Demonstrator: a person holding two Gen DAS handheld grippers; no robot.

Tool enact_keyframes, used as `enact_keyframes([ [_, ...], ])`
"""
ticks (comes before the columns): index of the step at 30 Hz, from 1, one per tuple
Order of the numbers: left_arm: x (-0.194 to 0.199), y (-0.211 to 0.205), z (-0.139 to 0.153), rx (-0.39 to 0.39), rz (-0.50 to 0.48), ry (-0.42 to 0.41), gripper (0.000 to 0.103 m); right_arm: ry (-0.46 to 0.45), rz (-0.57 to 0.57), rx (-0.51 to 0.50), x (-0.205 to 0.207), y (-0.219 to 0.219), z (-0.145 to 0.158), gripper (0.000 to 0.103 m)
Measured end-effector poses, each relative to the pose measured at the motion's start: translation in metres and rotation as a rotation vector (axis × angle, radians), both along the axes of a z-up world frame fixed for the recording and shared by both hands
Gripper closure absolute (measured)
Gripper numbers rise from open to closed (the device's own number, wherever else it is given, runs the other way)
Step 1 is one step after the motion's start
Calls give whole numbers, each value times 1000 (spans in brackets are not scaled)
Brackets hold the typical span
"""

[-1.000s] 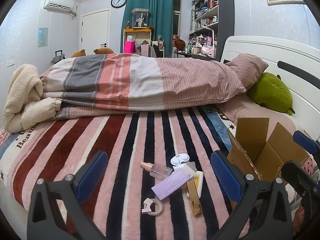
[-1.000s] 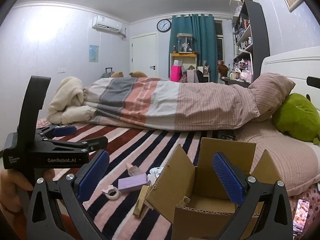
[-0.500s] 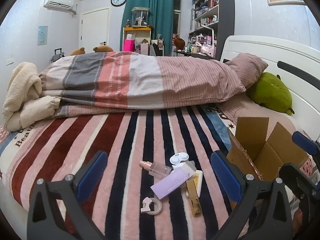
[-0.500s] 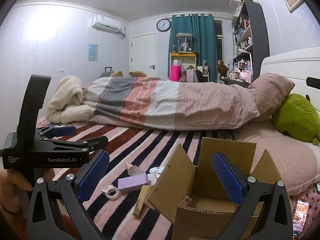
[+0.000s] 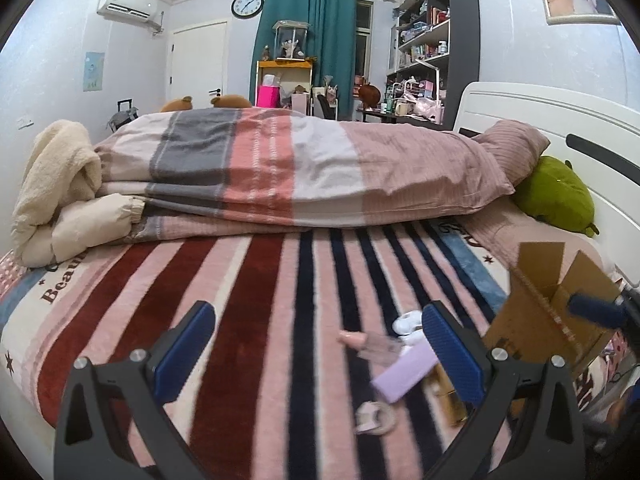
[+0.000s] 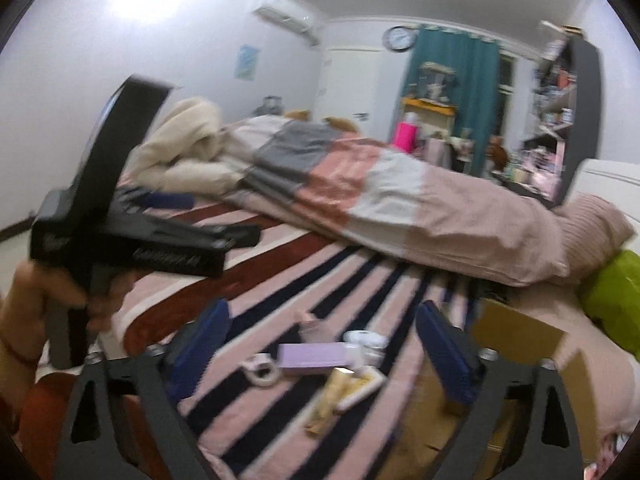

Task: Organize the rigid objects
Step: 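Lower the right tool onto the white tape roll and close it, then carry the tape roll into the cardboard box and open the right tool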

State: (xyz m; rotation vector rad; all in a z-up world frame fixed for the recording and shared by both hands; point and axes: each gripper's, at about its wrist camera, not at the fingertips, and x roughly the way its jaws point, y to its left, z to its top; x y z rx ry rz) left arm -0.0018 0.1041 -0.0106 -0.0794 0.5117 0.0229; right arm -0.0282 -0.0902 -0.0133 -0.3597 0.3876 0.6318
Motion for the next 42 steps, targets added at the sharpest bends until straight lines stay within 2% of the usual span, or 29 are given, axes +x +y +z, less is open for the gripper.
enact_keyframes([
  [5, 4, 36, -29, 3, -3, 45, 0, 121, 130, -103, 7, 47, -39, 35],
  [7, 9, 45, -46, -7, -2, 84, 0, 184, 150, -146, 15, 60, -59, 37],
  [11, 14, 57, -73, 3, 19, 108, 0, 298, 122, -220, 38, 71, -101, 37],
  [14, 15, 61, -90, 16, 17, 108, 0, 351, 83, -237, 52, 71, -123, 37],
  [16, 17, 65, -97, -10, -8, 120, 0, 380, 60, -225, 62, 70, -133, 38],
  [19, 17, 69, -106, -58, -66, 129, 0, 459, 49, -220, 80, 70, -146, 46],
  [21, 17, 68, -108, -55, -81, 142, 0, 495, 28, -219, 90, 70, -154, 48],
  [23, 18, 65, -109, -55, -108, 157, 0, 521, 15, -211, 96, 68, -159, 56],
  [24, 18, 64, -109, -57, -126, 160, 0, 530, 14, -198, 98, 67, -160, 57],
  [25, 18, 64, -110, -56, -134, 160, 0, 538, 15, -187, 101, 66, -159, 65],
  [26, 18, 62, -110, -52, -146, 165, 0, 537, 16, -181, 103, 66, -159, 66],
  [29, 17, 53, -105, -62, -207, 176, 1, 532, 23, -180, 101, 64, -153, 67],
  [34, 18, 27, -79, -139, -364, 202, 1, 493, 68, -120, 90, 58, -124, 67],
  [36, 21, 15, -66, -156, -412, 210, 7, 461, 91, -97, 83, 55, -106, 67],
  [38, 24, -3, -48, -180, -482, 223, 26, 413, 116, -79, 76, 50, -85, 67],
  [40, 29, -23, -31, -204, -541, 236, 35, 365, 128, -57, 69, 42, -64, 67],
  [42, 31, -40, -19, -197, -573, 245, 46, 319, 128, -40, 64, 33, -46, 67],
])
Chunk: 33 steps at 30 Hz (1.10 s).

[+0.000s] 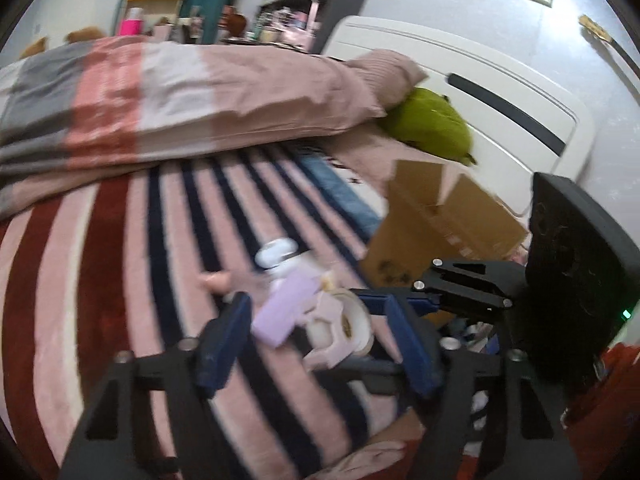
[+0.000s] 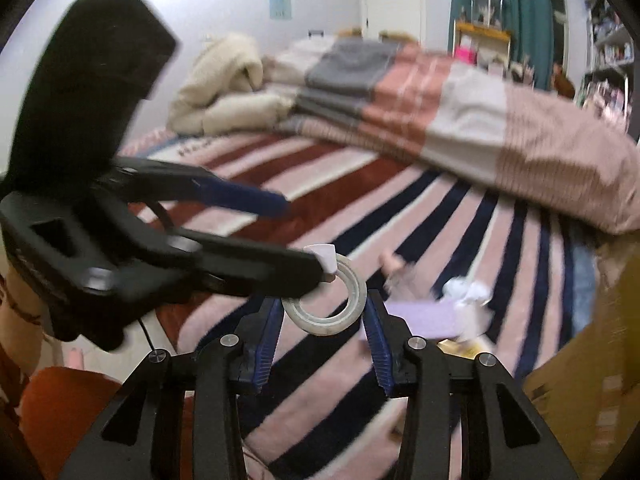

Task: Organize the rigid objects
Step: 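Carry the tape roll into the cardboard box and open the right tool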

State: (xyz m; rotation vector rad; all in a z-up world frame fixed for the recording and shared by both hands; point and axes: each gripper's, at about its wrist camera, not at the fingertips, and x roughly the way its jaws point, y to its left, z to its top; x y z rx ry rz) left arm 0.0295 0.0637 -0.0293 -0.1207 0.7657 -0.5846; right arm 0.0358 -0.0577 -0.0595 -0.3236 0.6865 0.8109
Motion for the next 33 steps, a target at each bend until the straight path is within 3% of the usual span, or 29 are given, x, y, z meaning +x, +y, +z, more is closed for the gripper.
enact_keyframes([
  [2, 6, -27, 12, 10, -39, 9, 64, -43, -1, 22, -6, -12, 17, 67],
  [5, 17, -58, 29, -1, -86, 18, 73, -106, -49, 31, -9, -34, 36, 67],
  [9, 31, -102, 45, 28, -132, 8, 76, -117, -111, 70, 1, -76, 52, 67],
  [13, 55, -146, 51, 19, -194, 47, 76, -123, -188, 61, 12, -116, 64, 67],
  [21, 96, -207, 33, 71, -259, 190, 76, 9, -317, -23, 53, -173, 62, 67],
  [24, 103, -210, 26, 78, -255, 220, 65, 98, -346, -43, 71, -187, 56, 66],
  [25, 104, -210, 26, 88, -244, 220, 56, 110, -352, -57, 73, -190, 55, 66],
  [27, 103, -204, 30, 90, -220, 206, 44, 132, -370, -89, 75, -193, 51, 61],
  [28, 103, -200, 33, 82, -205, 196, 39, 141, -376, -97, 76, -194, 50, 51],
  [29, 101, -194, 37, 73, -188, 181, 37, 142, -378, -98, 77, -194, 50, 44],
  [33, 89, -158, 54, 73, -105, 96, 30, 115, -370, -81, 67, -190, 58, 40],
])
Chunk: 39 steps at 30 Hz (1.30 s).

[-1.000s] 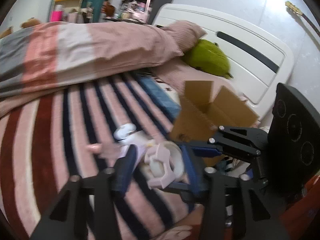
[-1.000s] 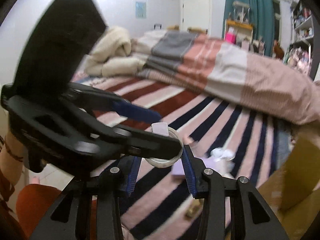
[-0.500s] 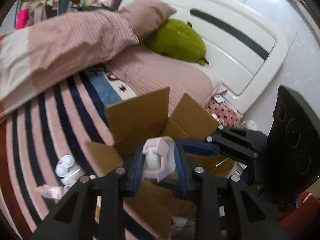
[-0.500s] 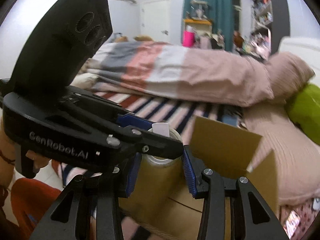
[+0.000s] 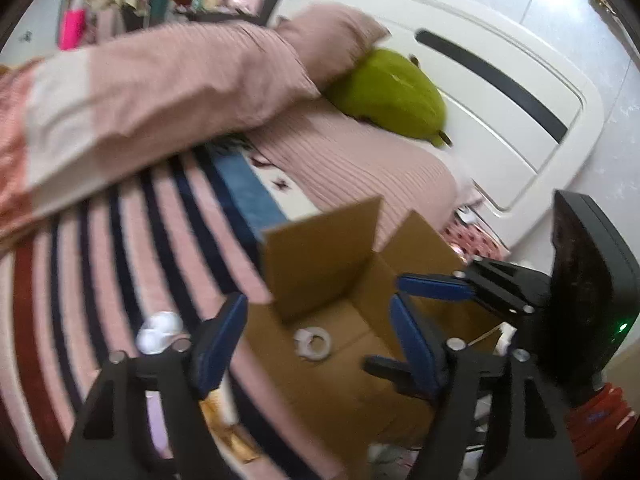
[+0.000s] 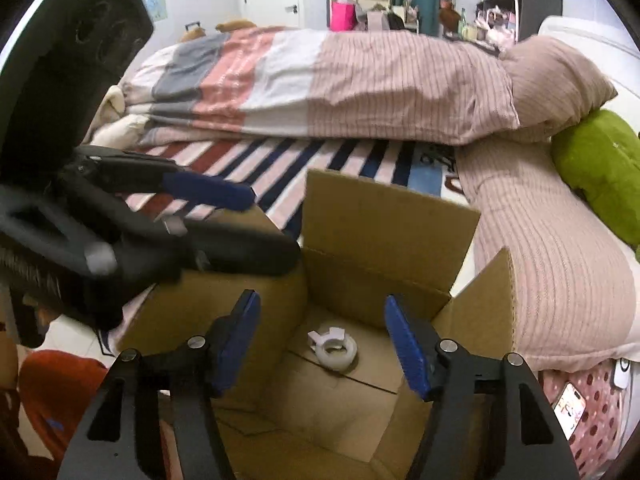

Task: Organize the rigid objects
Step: 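Carry the tape roll into the cardboard box and open the right tool, then move the right tool to the lilac box and grasp it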

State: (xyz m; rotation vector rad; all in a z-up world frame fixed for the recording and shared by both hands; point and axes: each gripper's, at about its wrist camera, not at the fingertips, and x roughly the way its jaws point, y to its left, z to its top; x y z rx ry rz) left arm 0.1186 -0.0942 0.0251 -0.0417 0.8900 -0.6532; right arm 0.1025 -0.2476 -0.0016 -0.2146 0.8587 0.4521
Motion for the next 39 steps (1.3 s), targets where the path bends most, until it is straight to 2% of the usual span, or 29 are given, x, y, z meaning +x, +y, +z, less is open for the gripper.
enact_keyframes([
  [2, -8, 24, 7, 23, 54, -46, 28, -25, 32, 33, -9, 8, 9, 30],
  [8, -33, 110, 9, 33, 207, -109, 19, -104, 172, 49, -37, 69, 22, 27],
  [12, -53, 165, -11, 29, 293, -125, 19, -98, 273, 65, -50, 116, 15, 27],
  [17, -65, 210, -49, 49, 346, -119, 16, -45, 344, 14, -53, 170, -16, 25],
  [21, -67, 230, -82, 65, 343, -109, 16, -2, 329, -83, -43, 198, -61, 18],
  [25, -65, 244, -113, 53, 330, -85, 16, 9, 238, -207, -17, 204, -101, 17],
  [28, -61, 251, -126, 50, 333, -70, 16, 7, 188, -273, 1, 205, -124, 9],
  [32, -54, 257, -140, 21, 330, -44, 16, 33, 170, -291, 17, 206, -137, 9],
  [35, -53, 256, -144, 16, 331, -36, 16, 60, 188, -279, 23, 210, -142, 4],
  [39, -53, 257, -146, 6, 333, -26, 16, 75, 185, -307, 28, 215, -151, 4],
])
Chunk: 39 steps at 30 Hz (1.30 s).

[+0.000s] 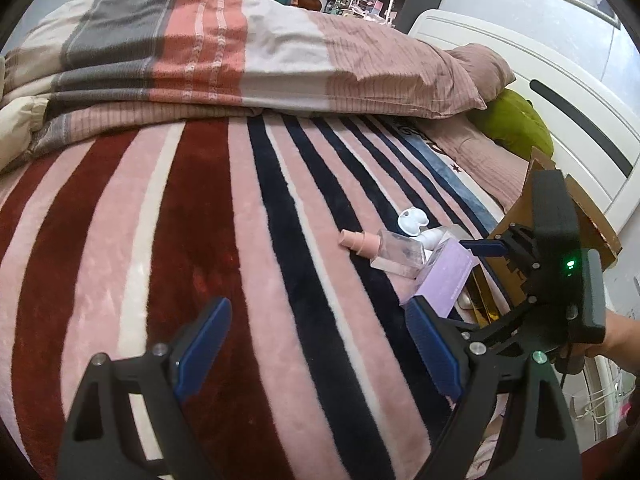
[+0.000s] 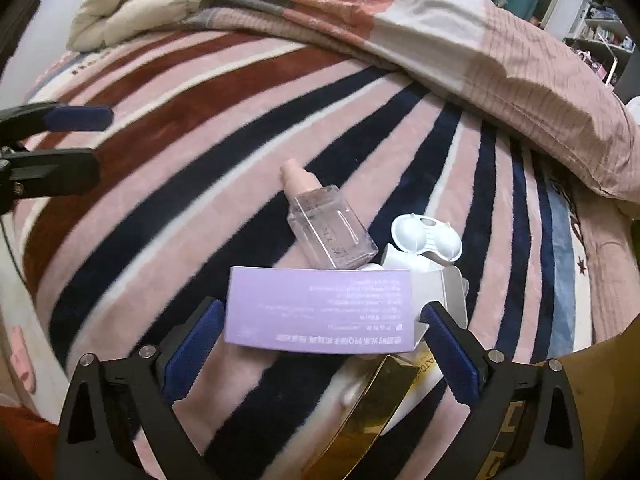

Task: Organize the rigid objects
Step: 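Move the right tool to the lilac box and grasp it, then carry the lilac box over the cardboard box and release it inside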

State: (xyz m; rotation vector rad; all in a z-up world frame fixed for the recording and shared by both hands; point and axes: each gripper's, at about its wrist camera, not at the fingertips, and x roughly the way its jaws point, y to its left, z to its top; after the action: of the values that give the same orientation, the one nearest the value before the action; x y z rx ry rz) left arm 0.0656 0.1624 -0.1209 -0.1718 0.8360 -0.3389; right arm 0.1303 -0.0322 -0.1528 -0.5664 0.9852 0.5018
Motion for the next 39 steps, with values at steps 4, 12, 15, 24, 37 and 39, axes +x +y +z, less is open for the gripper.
enact_keyframes([
  [4, -4, -2, 4, -1, -7, 8, 16, -15, 7, 7, -1, -1, 1, 19],
  [12, -17, -27, 39, -93, -103, -7, 16, -70, 104, 102, -30, 0, 40, 20],
  [15, -20, -48, 60, -121, -151, -14, 16, -100, 173, 164, -48, 2, 67, 20],
  [24, -22, -129, 116, -112, -299, -65, 50, -251, 233, 275, -80, -31, 142, 20],
  [37, 27, -266, 130, -79, -482, 13, 51, -260, 60, 289, -51, -155, 168, 20],
  [39, 35, -281, 126, -84, -501, 38, 51, -234, 27, 286, -45, -172, 165, 20],
])
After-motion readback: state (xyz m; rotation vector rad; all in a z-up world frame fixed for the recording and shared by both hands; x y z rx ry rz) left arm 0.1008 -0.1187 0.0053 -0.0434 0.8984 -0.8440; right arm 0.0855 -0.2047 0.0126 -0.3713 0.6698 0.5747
